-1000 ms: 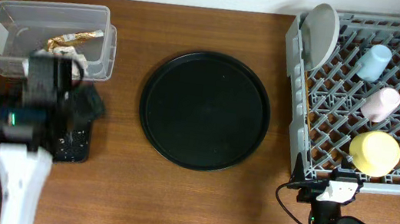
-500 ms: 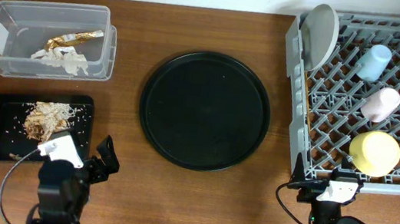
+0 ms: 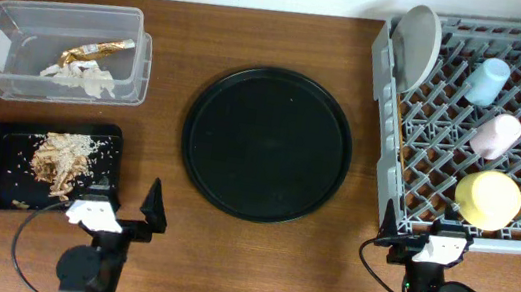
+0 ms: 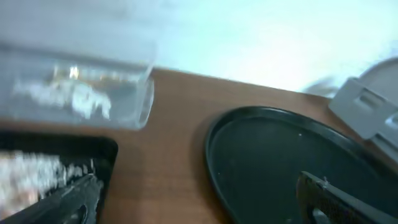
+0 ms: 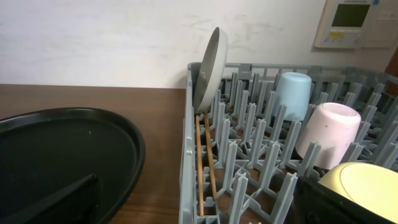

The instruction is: Sort waste into correct bins and load items into the dishwasher rack

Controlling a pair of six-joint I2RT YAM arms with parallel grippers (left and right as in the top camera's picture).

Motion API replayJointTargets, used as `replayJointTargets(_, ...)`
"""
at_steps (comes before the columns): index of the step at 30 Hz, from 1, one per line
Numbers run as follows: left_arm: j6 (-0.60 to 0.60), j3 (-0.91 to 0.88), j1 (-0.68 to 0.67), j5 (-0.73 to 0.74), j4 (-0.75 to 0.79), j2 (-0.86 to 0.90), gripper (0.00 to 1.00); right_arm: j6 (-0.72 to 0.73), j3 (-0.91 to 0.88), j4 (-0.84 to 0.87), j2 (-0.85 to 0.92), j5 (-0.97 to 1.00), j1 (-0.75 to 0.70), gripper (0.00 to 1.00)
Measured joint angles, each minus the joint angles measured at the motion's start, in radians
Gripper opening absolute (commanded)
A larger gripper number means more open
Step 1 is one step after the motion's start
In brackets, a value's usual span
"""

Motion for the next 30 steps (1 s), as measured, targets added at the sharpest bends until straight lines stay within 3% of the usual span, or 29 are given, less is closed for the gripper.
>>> replayJointTargets(3,0.117,0.0,-0.014,0.002,-0.001,-0.042,0.99,0.0,0.0,0.0,0.0,0.0,0.0,0.98)
replayJointTargets(11,0.228,0.0,-0.014,-0.031,-0.005,-0.049,0.99,0.0,0.0,0.0,0.0,0.0,0.0,0.98)
replayJointTargets(30,0.26,0.0,-0.044,-0.039,-0.006,-0.049,0.99,0.0,0.0,0.0,0.0,0.0,0.0,0.98)
